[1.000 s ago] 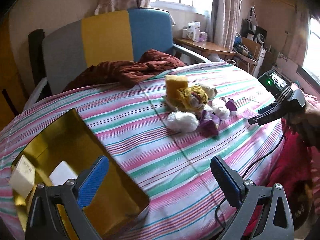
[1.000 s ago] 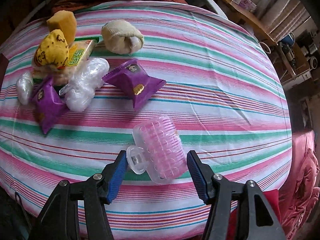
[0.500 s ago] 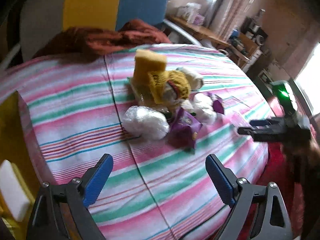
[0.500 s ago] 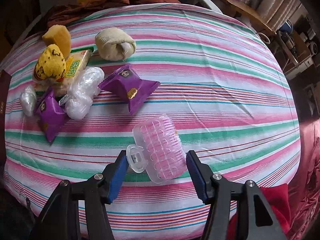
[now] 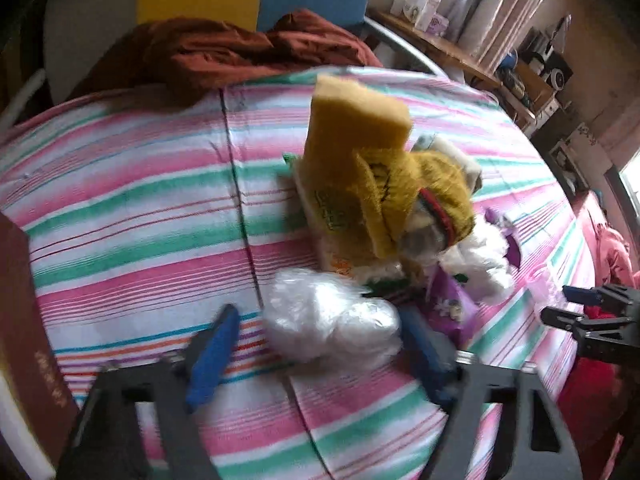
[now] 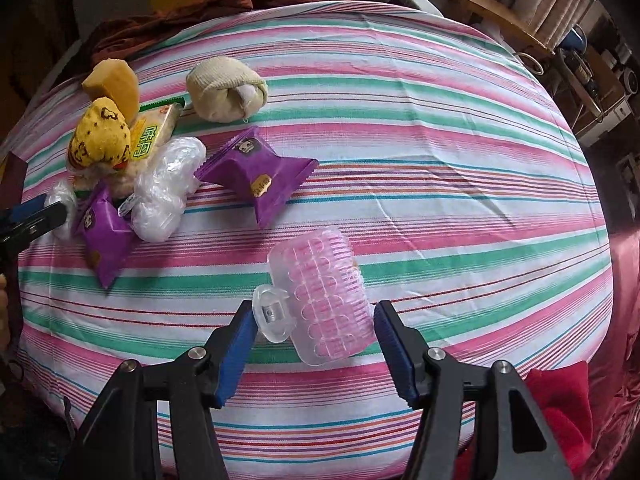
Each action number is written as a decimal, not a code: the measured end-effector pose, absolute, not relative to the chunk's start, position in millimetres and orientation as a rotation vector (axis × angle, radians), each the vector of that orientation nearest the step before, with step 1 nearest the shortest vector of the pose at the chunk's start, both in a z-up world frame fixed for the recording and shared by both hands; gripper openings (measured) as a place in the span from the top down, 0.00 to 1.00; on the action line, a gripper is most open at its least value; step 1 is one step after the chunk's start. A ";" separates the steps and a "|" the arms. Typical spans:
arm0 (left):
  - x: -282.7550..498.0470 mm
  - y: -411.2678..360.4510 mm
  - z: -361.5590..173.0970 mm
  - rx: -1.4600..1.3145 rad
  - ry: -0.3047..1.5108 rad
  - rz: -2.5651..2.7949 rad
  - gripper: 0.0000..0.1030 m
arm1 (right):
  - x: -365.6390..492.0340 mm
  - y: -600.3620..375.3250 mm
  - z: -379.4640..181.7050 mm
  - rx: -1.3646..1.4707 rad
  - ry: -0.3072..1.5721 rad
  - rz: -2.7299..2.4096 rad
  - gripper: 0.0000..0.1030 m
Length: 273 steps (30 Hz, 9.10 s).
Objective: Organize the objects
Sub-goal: 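Grasp the pink hair roller with the right gripper while the left gripper grasps the plastic-wrapped balls, then carry both items to the gold tray and open both grippers to release, then move both tools back toward the remaining item cluster, then grasp the plastic-wrapped balls with the right gripper while the left gripper grasps the purple packet, then carry both items to the gold tray and open both grippers to release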
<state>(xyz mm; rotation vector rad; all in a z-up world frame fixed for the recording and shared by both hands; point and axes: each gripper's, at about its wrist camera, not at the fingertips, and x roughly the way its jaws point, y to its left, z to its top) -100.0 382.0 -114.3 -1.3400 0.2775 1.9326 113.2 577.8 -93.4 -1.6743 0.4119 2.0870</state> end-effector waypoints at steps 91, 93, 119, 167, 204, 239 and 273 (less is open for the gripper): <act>-26.0 39.3 -12.2 -0.951 0.098 2.666 0.03 | -7.4 209.0 -57.6 -1.365 0.168 2.849 0.31; -24.5 41.8 -13.1 -0.950 0.107 2.662 0.02 | -7.9 207.7 -59.7 -1.359 0.159 2.846 0.31; -9.9 65.4 -12.9 -0.868 0.293 2.672 0.02 | 3.8 230.5 -55.3 -1.256 0.222 2.814 0.31; -19.2 277.9 -19.0 -0.898 0.424 2.140 0.04 | 105.4 619.1 -81.4 -0.961 0.961 2.038 0.31; -40.7 391.1 -114.2 -1.287 0.235 1.801 0.60 | 46.8 561.8 -96.3 -1.299 0.823 2.326 0.43; -49.7 221.0 -29.6 -1.100 0.061 2.058 0.62 | 40.2 465.6 -33.3 -1.121 0.615 2.670 0.67; -123.0 21.7 -37.6 -1.141 -0.138 2.581 0.28 | -86.7 227.0 -55.7 -1.537 0.332 2.856 0.54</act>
